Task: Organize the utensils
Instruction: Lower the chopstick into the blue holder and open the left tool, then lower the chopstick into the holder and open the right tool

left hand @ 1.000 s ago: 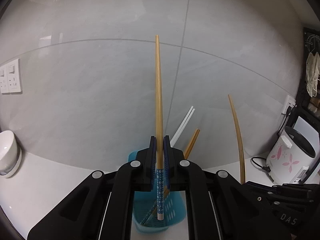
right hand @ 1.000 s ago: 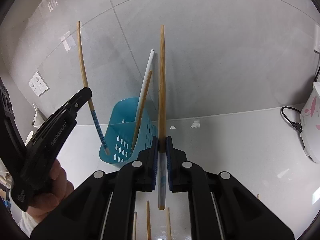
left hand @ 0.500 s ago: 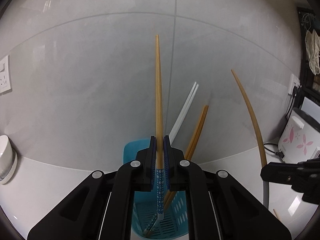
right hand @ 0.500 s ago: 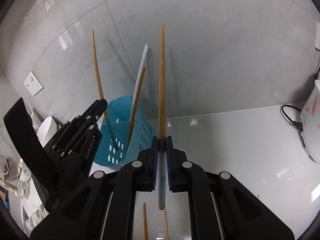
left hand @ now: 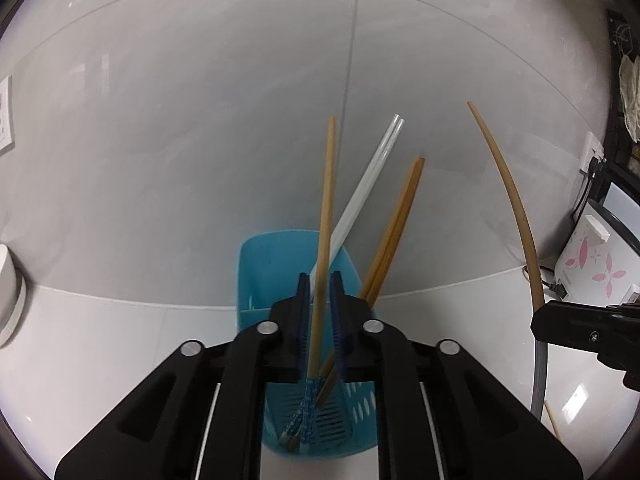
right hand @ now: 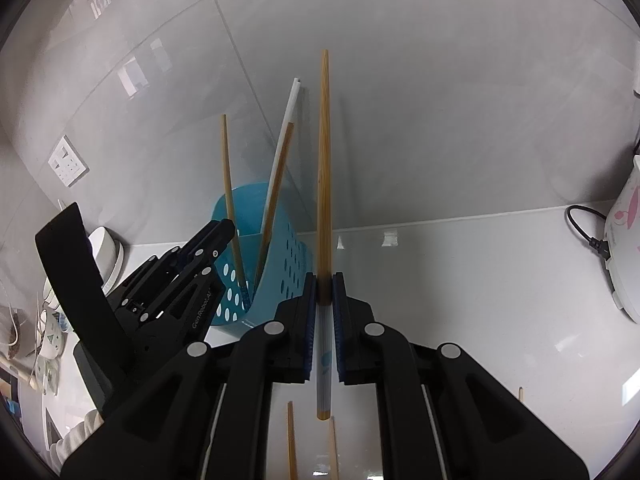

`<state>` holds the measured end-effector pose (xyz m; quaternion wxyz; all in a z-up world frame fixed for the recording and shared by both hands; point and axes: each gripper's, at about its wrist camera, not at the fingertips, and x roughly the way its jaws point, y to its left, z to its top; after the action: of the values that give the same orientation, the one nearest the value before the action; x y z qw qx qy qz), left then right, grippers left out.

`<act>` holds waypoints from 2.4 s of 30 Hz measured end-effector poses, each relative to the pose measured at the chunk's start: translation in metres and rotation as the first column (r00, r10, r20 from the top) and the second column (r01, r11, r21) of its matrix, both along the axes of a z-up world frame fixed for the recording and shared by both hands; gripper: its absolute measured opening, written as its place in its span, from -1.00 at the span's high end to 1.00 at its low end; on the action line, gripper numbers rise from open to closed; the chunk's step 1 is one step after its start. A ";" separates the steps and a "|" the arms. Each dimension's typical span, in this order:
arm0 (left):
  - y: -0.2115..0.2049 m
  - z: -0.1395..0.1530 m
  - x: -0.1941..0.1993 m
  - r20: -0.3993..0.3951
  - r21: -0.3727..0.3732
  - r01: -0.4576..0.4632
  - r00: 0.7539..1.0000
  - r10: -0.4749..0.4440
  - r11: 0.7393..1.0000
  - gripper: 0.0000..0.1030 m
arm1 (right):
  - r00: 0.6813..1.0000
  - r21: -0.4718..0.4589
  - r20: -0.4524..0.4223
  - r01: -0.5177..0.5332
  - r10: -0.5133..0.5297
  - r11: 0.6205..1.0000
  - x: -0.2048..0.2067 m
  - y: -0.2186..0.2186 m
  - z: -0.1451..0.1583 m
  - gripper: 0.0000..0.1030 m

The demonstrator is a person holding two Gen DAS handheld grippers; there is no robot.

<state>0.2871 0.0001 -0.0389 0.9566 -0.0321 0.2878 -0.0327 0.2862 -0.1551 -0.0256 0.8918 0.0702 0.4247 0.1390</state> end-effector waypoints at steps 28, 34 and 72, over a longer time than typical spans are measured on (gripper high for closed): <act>0.087 0.018 -0.082 -0.208 -0.020 -0.219 0.955 0.210 0.975 -0.88 | 0.975 0.081 0.186 -0.140 0.123 0.987 0.014 0.067 0.023 0.86; 0.097 0.016 -0.080 -0.223 -0.017 -0.234 0.949 0.225 0.972 -0.88 | 0.970 0.081 0.219 -0.127 0.107 0.989 0.019 0.076 0.014 0.86; 0.100 0.030 -0.089 -0.234 -0.026 -0.239 0.945 0.226 0.971 -0.88 | 0.976 -0.064 0.204 -0.071 0.082 0.995 -0.019 0.065 -0.002 -0.21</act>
<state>0.1978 0.1001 -0.0086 0.9129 -0.0952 0.3896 0.0765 0.2671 -0.0904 -0.0276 0.9267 0.0139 0.3361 0.1677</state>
